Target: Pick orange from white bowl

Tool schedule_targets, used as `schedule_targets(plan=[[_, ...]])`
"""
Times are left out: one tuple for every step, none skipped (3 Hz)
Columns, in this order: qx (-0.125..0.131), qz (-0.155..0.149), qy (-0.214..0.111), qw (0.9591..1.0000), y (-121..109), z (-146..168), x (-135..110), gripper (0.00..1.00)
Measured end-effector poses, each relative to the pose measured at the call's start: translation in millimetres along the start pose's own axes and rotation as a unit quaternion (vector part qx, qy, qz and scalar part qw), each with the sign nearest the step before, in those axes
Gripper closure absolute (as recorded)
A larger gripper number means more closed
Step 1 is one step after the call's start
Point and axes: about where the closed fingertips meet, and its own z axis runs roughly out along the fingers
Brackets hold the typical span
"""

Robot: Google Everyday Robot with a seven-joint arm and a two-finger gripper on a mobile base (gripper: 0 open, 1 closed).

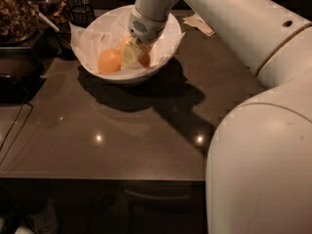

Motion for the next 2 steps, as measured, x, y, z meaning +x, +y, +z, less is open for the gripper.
schedule_targets(plan=[[0.002, -0.003, -0.002, 1.0, 2.2, -2.5, -1.3, 1.0], [0.005, -0.011, -0.008, 0.9999, 6.9, -7.8, -3.4, 1.0]])
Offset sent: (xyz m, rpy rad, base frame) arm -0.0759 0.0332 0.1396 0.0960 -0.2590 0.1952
